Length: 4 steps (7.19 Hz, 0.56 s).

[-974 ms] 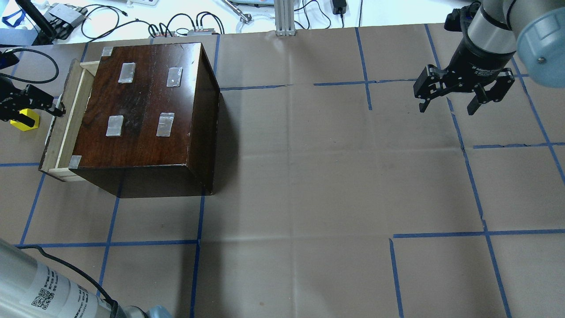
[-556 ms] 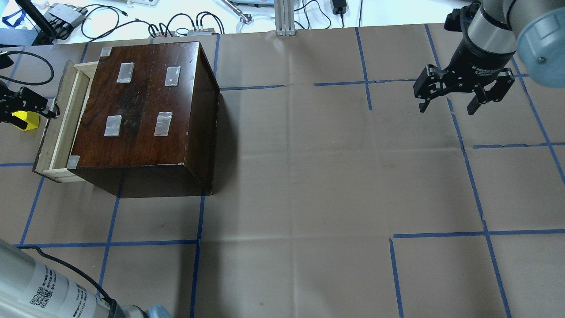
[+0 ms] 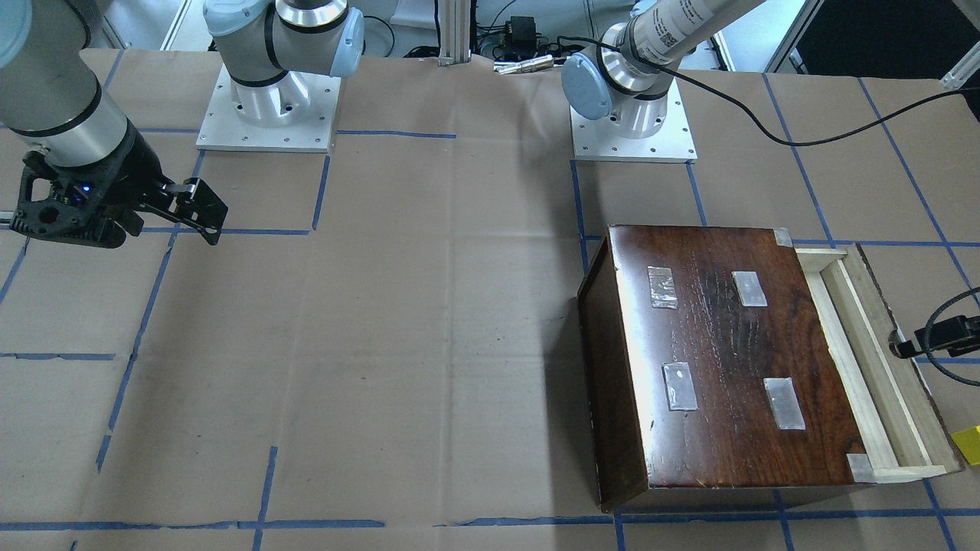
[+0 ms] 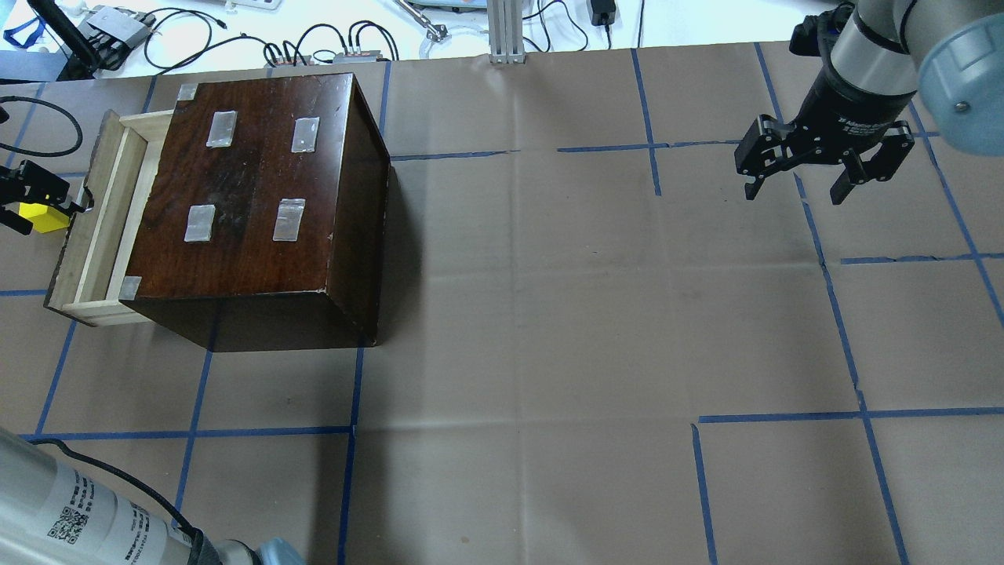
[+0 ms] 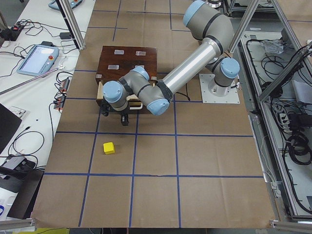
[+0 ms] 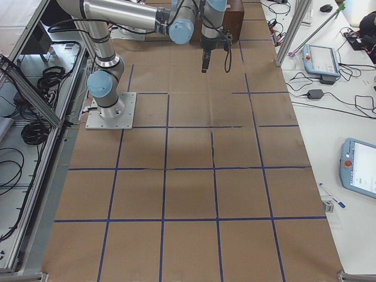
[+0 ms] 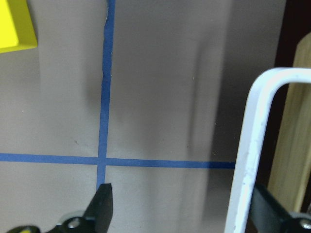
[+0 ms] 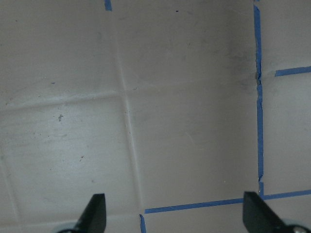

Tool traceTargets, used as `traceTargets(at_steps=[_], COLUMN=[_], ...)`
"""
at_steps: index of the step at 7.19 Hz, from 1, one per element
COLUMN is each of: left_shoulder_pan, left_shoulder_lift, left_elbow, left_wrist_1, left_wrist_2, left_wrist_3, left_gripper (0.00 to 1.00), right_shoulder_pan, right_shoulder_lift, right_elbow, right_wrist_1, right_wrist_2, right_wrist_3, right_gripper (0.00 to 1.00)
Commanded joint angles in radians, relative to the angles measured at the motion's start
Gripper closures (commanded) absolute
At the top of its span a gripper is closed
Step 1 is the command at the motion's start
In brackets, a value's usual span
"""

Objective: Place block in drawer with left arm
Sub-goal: 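Pull the drawer open away from the cabinet with the left gripper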

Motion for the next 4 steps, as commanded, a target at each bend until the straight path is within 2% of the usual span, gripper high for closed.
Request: traceTargets(at_steps=[1,4], left_shoulder_pan=[0.01,0.019], left_shoulder_lift=[-0.003,-0.009], left_elbow=[0.012,0.023], left_wrist_1=[0.0,0.003], left_wrist_2=[0.024,0.041], left_wrist_3=[0.018,0.025], left_gripper=[0.06,0.07], right_shoulder_pan=[0.0,0.0], right_shoulder_lift=[0.0,0.0], right_elbow=[0.0,-0.002], right_wrist_1=[0.0,0.0], right_wrist_2=[0.0,0.0], right_wrist_3=[-0.001,0.0], right_gripper=[0.0,0.0])
